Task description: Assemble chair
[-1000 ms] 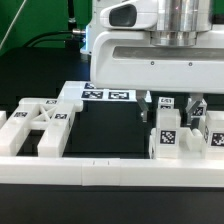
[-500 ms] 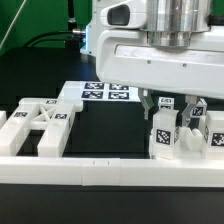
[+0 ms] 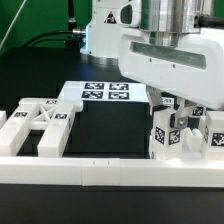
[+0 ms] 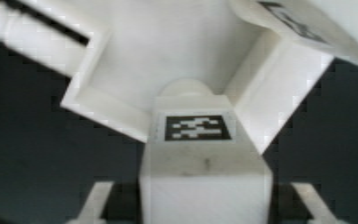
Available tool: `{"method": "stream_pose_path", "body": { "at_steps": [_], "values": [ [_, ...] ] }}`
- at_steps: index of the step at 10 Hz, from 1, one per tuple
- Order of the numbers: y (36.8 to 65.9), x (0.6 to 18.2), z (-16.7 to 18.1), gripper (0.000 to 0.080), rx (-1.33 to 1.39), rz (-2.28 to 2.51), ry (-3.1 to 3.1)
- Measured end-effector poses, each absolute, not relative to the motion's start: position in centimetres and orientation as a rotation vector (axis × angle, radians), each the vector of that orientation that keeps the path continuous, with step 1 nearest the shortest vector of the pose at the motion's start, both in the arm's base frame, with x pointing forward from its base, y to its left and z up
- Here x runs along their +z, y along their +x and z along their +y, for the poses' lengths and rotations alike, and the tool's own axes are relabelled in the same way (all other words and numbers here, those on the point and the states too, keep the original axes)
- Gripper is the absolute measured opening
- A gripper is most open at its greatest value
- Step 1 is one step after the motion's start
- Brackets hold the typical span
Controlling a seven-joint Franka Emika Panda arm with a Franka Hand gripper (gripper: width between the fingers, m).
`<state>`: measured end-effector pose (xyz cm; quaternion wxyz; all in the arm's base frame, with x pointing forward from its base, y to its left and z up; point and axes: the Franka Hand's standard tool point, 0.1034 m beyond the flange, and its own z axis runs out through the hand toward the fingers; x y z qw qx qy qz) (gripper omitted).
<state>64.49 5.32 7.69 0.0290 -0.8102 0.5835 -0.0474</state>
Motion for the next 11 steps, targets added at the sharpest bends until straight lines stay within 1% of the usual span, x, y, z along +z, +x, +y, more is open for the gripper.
{"method": "stream_pose_path", "body": {
  "at_steps": [3,5,6,7,8,9,11],
  "values": [
    [64.4,7.69,5.31,0.0287,-0.117,2.163,-2.217],
    [64.47,7.68,5.34,0.0287,-0.114,2.185,-2.188],
    [64.48,7.71,5.36,0.038,-0.115,2.153,-2.22],
    [64.51,7.77,5.39,0.0576,-0.114,2.13,-2.239],
    [64.58,7.79,5.44,0.0576,-0.121,2.057,-2.305],
    [64.49,7.68,5.5,0.0634,-0.123,1.946,-2.405],
    [64.49,7.71,5.48,0.0647,-0.13,1.727,-2.576]
  ]
}}
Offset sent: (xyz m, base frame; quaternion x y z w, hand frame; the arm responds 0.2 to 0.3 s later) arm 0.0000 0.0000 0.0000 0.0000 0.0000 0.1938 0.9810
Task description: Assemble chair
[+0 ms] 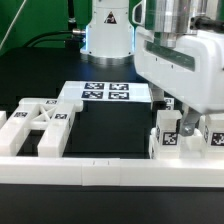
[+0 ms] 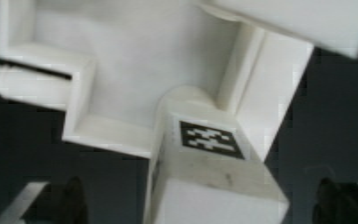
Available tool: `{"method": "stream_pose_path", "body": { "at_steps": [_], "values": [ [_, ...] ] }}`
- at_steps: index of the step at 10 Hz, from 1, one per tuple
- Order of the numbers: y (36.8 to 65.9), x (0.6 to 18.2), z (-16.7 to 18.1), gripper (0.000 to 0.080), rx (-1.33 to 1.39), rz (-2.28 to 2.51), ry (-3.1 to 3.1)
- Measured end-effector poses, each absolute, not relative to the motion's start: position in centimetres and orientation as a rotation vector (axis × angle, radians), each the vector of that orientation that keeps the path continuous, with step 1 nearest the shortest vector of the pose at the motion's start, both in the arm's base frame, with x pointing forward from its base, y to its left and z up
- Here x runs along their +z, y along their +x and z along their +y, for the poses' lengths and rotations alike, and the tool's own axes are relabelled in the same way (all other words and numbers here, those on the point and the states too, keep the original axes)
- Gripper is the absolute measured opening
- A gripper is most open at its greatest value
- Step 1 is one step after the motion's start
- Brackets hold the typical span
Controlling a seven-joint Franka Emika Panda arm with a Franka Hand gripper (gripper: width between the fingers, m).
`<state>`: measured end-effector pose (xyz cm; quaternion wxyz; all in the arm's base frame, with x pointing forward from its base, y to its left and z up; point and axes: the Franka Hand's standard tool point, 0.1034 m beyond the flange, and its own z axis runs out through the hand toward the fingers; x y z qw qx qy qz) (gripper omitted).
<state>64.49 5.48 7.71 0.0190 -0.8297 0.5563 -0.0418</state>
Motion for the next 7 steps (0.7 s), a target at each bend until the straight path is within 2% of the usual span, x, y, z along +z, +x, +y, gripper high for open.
{"method": "stream_pose_path", "body": {
  "at_steps": [7],
  "values": [
    [64.46,7.62,5.04,0.0649,-0.142,0.9,-3.005]
  ]
}}
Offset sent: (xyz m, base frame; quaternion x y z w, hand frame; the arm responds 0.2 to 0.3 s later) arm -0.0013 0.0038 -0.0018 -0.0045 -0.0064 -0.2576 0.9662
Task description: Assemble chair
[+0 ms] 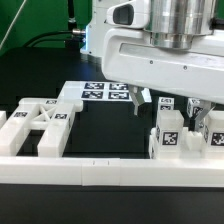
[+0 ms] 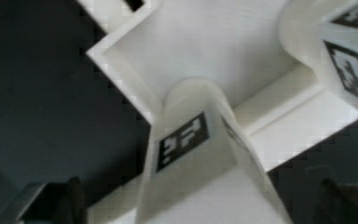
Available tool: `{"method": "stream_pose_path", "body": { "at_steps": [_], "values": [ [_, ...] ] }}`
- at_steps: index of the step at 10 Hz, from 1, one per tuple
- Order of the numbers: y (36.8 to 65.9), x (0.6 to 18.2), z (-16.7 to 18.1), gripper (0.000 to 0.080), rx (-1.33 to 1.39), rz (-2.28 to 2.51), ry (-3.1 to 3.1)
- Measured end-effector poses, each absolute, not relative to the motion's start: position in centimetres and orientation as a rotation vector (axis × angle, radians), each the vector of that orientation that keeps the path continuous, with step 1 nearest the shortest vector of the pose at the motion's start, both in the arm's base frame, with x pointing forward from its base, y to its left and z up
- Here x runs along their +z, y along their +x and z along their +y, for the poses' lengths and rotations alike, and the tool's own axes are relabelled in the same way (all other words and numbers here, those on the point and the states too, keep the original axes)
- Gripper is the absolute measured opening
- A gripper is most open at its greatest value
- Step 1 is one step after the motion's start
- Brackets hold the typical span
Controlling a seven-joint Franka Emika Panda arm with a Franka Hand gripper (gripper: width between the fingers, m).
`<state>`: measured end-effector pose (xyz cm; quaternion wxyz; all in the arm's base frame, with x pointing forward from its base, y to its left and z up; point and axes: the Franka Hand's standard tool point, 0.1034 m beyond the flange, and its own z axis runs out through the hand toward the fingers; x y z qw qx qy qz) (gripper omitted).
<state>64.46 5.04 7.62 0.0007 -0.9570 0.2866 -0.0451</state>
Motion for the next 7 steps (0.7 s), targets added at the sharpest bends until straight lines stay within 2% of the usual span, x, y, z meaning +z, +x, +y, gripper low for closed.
{"method": "stream_pose_path", "body": {
  "at_steps": [7],
  "values": [
    [64.53,7.68,4.67,0.0649,-0.143,0.28,-3.153]
  ]
}}
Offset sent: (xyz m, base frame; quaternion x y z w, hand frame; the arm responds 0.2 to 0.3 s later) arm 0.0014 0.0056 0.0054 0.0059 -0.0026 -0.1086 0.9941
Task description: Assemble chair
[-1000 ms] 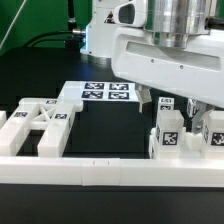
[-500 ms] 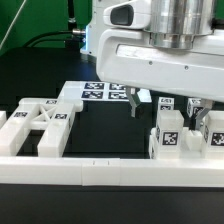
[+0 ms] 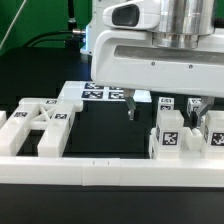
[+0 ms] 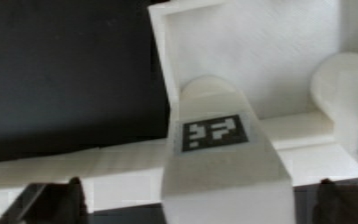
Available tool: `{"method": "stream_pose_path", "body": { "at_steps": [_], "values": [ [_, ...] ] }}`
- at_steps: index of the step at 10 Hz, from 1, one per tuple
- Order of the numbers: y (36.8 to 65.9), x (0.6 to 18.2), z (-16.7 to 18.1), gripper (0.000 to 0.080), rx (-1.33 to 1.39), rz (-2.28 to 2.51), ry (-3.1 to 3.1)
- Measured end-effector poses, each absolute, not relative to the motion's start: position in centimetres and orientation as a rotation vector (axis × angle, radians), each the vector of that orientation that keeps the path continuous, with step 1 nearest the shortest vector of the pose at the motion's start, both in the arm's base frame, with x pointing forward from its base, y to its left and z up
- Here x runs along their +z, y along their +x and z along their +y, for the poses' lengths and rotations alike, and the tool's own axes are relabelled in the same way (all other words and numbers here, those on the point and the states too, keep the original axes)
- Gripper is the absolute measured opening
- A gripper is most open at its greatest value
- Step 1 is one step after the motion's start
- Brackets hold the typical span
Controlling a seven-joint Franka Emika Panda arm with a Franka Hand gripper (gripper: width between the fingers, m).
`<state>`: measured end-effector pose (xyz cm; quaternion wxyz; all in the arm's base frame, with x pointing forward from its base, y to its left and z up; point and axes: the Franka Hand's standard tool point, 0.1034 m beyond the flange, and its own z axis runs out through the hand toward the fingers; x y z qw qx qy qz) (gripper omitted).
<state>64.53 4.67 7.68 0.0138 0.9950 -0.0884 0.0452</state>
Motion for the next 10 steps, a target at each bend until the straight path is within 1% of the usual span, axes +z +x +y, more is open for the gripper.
{"method": "stream_pose_path", "body": {
  "at_steps": [1,2,3,5,7,10],
  "values": [
    [64.52,7.67,4.64,0.0537,0.14,-0.274,3.099],
    [64.52,7.67,4.64,0.0399,0.14,-0.278,3.098],
    [64.52,7.67,4.64,0.0287,0.14,-0.28,3.098],
    [64.51,7.65,4.63,0.0287,0.141,-0.315,3.096],
    [64.52,7.66,4.68,0.0287,0.144,-0.547,3.073],
    [64.65,7.67,5.17,0.0287,0.171,-1.145,2.939]
  ]
}}
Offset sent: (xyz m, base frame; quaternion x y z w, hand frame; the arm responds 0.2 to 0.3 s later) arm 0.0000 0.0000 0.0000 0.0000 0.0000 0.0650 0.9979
